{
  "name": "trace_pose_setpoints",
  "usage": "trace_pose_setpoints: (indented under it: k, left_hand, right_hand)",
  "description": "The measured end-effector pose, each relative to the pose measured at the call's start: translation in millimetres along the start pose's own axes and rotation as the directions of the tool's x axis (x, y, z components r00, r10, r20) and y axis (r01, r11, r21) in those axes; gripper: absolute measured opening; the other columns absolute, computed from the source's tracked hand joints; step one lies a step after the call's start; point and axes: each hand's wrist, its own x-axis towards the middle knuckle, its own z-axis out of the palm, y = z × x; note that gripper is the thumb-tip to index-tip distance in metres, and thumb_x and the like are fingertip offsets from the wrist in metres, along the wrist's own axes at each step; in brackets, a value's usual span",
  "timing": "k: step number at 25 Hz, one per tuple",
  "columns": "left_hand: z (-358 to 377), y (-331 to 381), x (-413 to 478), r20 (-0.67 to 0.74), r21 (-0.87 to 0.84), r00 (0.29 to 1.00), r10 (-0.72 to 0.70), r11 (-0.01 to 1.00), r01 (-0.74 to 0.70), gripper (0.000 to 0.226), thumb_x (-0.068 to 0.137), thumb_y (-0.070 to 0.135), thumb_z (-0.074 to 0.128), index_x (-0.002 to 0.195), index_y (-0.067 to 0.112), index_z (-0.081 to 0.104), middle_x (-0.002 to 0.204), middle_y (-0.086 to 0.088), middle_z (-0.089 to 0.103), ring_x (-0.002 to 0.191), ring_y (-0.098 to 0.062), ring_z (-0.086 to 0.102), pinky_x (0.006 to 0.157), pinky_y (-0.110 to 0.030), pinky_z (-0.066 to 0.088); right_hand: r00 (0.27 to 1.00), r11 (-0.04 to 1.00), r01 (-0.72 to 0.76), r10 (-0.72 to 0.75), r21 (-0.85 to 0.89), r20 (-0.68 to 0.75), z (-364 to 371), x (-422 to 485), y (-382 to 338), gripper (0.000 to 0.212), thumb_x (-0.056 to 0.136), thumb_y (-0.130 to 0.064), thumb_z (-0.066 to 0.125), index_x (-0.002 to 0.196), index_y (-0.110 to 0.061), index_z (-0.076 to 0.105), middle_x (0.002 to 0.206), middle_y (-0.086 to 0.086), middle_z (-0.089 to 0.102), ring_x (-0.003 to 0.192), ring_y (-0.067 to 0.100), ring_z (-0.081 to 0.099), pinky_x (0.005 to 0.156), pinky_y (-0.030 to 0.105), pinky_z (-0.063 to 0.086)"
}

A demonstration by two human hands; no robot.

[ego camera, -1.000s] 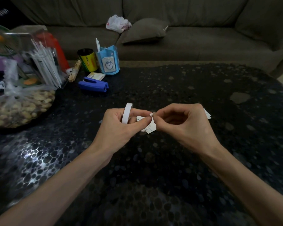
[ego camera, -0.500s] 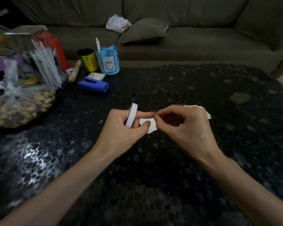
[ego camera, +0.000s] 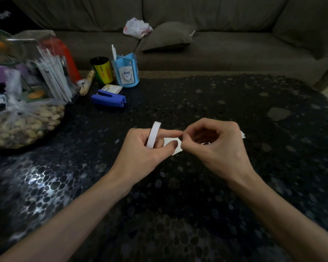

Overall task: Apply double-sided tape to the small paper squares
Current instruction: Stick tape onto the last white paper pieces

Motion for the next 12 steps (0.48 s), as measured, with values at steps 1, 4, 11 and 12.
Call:
trace_pose_setpoints:
  k: [1,4,11,12]
  left_hand:
    - [-0.1,0.2,0.1,-0.003,-0.036,1.0,-0.011,0.999,0.011,0.025,0.093,0.008,0.073,0.105,0.027,0.083,0.053,-0.002,0.036,0.055,-0.021,0.036,0.079,-0.051,0.058]
    - [-1.1,1.0,-0.6,0.011,-0.161,0.998,-0.062,0.985,0.063,0.02,0.093,0.011,0.072,0.104,0.023,0.083,0.052,-0.001,0.033,0.052,-0.014,0.033,0.071,-0.025,0.049]
    - [-0.6,0.5,-1.3,0.032,-0.308,0.993,-0.114,0.944,0.118,0.016,0.092,0.016,0.073,0.105,0.017,0.082,0.053,0.0,0.03,0.051,-0.015,0.025,0.053,-0.027,0.025]
    - [-0.8,0.3,-1.3,0.033,-0.317,0.993,-0.118,0.941,0.122,0.015,0.092,0.016,0.073,0.104,0.017,0.083,0.052,0.001,0.031,0.05,-0.014,0.024,0.051,-0.026,0.024]
  right_hand:
    - [0.999,0.997,-0.041,0.041,0.064,0.008,-0.6,0.7,-1.1,0.005,0.082,-0.01,0.08,0.082,-0.015,0.079,0.075,-0.006,0.076,0.071,0.009,0.074,0.068,0.02,0.06]
    - [0.99,0.964,-0.139,0.131,0.225,0.047,-1.0,2.0,-3.3,0.003,0.084,-0.006,0.078,0.082,-0.008,0.079,0.078,0.003,0.078,0.07,0.015,0.075,0.072,0.025,0.063]
    - [0.974,0.881,-0.224,0.212,0.416,0.077,3.3,3.1,-2.2,0.008,0.087,-0.002,0.076,0.08,-0.005,0.077,0.075,0.013,0.076,0.066,0.015,0.071,0.069,0.022,0.057]
    - [0.974,0.879,-0.226,0.213,0.42,0.078,3.3,3.2,-2.7,0.007,0.087,-0.002,0.076,0.08,-0.004,0.077,0.075,0.011,0.075,0.066,0.015,0.07,0.069,0.022,0.057]
